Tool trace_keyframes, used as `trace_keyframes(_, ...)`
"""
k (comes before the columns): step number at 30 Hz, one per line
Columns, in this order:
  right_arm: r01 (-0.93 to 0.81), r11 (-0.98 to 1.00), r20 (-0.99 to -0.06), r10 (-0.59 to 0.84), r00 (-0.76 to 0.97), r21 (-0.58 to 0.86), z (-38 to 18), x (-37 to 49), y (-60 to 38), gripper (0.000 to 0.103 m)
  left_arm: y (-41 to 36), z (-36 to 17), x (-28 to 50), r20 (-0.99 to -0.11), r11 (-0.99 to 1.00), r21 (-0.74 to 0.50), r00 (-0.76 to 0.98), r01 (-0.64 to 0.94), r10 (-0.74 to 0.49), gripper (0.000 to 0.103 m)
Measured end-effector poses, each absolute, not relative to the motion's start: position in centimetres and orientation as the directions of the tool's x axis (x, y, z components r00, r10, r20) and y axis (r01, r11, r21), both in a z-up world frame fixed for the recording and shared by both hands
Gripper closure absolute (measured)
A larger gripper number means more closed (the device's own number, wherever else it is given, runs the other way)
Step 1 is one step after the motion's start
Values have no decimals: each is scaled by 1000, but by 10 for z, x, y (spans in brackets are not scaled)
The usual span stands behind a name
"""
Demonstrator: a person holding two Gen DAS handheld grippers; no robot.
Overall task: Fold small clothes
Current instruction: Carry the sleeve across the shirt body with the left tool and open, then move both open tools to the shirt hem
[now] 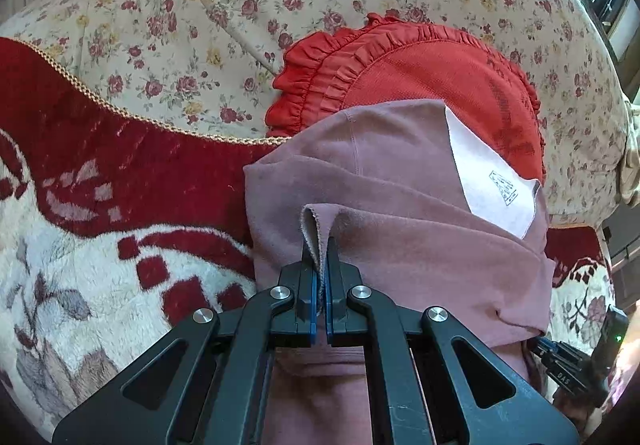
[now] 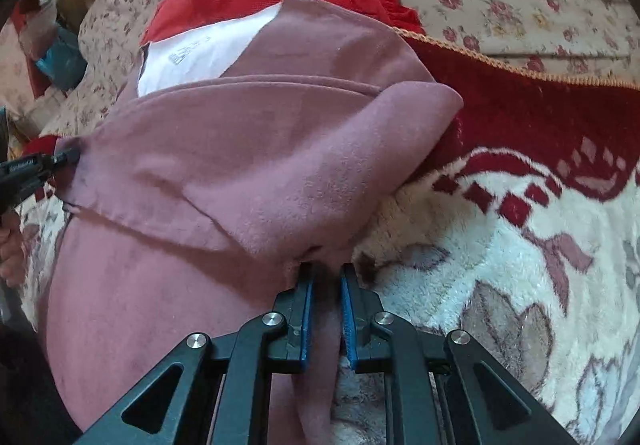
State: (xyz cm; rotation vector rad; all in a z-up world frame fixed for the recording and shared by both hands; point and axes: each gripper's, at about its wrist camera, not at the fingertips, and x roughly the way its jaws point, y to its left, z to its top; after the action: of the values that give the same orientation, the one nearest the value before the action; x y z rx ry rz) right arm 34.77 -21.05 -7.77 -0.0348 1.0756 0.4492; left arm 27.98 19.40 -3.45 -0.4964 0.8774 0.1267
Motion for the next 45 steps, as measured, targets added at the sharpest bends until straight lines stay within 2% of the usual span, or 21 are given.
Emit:
trace_keyframes(1, -372, 908, -851, 342, 398, 191, -74, 345, -212, 90, 194, -35, 280, -762, 877, -370, 640, -307, -98, 102)
trace_keyframes(2, -377, 907, -845, 347, 408, 190, -70, 341, -214, 83, 195, -35, 280, -761, 873, -378, 640, -308, -104, 102)
trace_keyframes(3, -389, 901, -832, 358, 423, 190, -65, 337, -216, 69, 195, -35, 281, -762, 871, -382, 639, -309, -107, 102)
trace_keyframes(5, -409, 897, -812, 359, 459, 166, -60, 330, -215, 57, 194, -36, 282, -765, 871, -381, 635, -310, -109, 102)
trace_keyframes(7, -405, 910, -813, 303, 497, 91, -62, 332, -209, 56, 193, -36, 283, -766, 873, -379, 633, -308, -109, 102)
trace_keyframes(11, -372, 921, -833, 295, 469, 117, -82, 351, -202, 56, 195, -38, 283, -768, 873, -375, 631, -311, -105, 102)
trace_keyframes(14, -341, 937, -829, 253, 499, 80, -89, 359, -199, 57, 197, -40, 283, -772, 870, -376, 627, -319, -103, 102)
trace_keyframes(17, -167, 985, -822, 131, 554, 44, -80, 364, -230, 56, 196, -43, 285, -779, 871, -370, 619, -322, -102, 102)
trace_keyframes(20, -53, 987, -837, 157, 525, 152, -83, 368, -265, 41, 193, -46, 288, -793, 878, -352, 602, -325, -95, 102)
trace_keyframes(25, -93, 990, -853, 137, 504, 104, -82, 363, -260, 41, 202, -52, 285, -803, 853, -379, 586, -358, -111, 101)
trace_keyframes(27, -71, 989, -854, 147, 499, 128, -78, 361, -263, 41, 211, -54, 281, -809, 834, -388, 578, -392, -105, 101)
trace_keyframes(32, -76, 993, -836, 120, 536, 94, -55, 346, -258, 41, 237, -45, 261, -804, 785, -387, 593, -483, -31, 101)
trace_keyframes(36, -104, 994, -752, 49, 657, -26, -17, 327, -235, 41, 242, -30, 246, -770, 787, -387, 638, -481, 12, 101)
trace_keyframes(38, -86, 989, -674, -15, 738, -116, 3, 318, -223, 41, 237, -27, 246, -757, 802, -391, 654, -450, -2, 101)
trace_keyframes(40, -67, 987, -640, -44, 767, -148, 12, 324, -221, 41, 229, -28, 250, -759, 819, -388, 650, -424, -23, 101)
trace_keyframes(42, -26, 991, -638, -63, 768, -129, 16, 329, -230, 41, 222, -32, 256, -766, 827, -395, 640, -400, -56, 101)
trace_keyframes(44, -24, 999, -650, -9, 760, -42, 15, 331, -241, 42, 214, -33, 260, -765, 834, -407, 637, -372, -90, 101)
trace_keyframes(45, -44, 998, -658, 55, 751, 34, 13, 336, -245, 48, 210, -32, 261, -762, 838, -414, 639, -356, -104, 101)
